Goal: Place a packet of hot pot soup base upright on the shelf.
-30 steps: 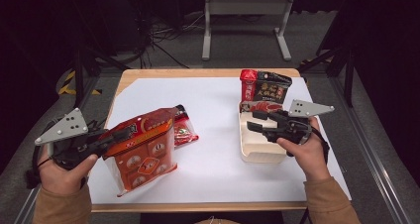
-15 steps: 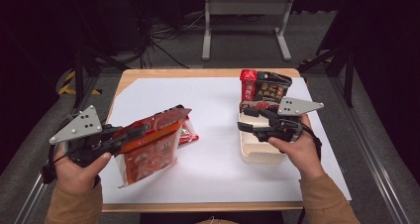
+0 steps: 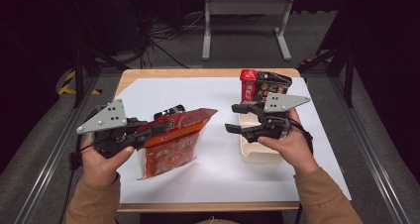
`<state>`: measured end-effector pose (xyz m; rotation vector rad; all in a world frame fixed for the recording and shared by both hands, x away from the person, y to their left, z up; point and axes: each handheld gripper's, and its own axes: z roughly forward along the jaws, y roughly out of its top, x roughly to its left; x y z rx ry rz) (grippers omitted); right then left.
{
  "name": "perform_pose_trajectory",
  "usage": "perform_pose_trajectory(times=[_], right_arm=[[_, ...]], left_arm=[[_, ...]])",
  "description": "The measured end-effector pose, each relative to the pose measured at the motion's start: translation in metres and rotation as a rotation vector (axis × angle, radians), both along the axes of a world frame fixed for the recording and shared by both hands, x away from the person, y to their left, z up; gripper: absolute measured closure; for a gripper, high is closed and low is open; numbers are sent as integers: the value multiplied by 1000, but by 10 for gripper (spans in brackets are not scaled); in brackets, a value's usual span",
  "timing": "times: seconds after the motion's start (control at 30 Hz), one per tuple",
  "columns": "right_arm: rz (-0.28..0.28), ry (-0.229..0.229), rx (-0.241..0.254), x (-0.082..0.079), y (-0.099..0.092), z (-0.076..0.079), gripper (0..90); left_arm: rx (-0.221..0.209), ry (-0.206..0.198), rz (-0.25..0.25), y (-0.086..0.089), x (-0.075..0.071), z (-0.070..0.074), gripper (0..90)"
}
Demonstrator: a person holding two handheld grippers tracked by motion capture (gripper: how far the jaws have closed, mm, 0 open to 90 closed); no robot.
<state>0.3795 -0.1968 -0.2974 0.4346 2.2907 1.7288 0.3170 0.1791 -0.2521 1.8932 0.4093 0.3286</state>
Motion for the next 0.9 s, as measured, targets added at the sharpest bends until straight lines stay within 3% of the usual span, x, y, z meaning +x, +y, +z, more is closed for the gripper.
perform_pose_trajectory(times=[0.3,0.7,0.77,0.8,0.9], right_arm=[[50,-3,-18,3,21,2,319],[191,3,7,-1,41,1,348],[212,-2,11,-3,42,-1,372],[229,25,5,-3,44,-2,388],[259,33,-21,-5,44,-3,500]], left_arm=[[-30,-24,-75,-15,3,1,900],[-47,-16,-150,-36,6,-5,900],[-50,-15,-158,-39,5,-6,900],[-49,-12,-163,-40,4,-7,900],[-55,-13,-167,-40,4,-7,900]])
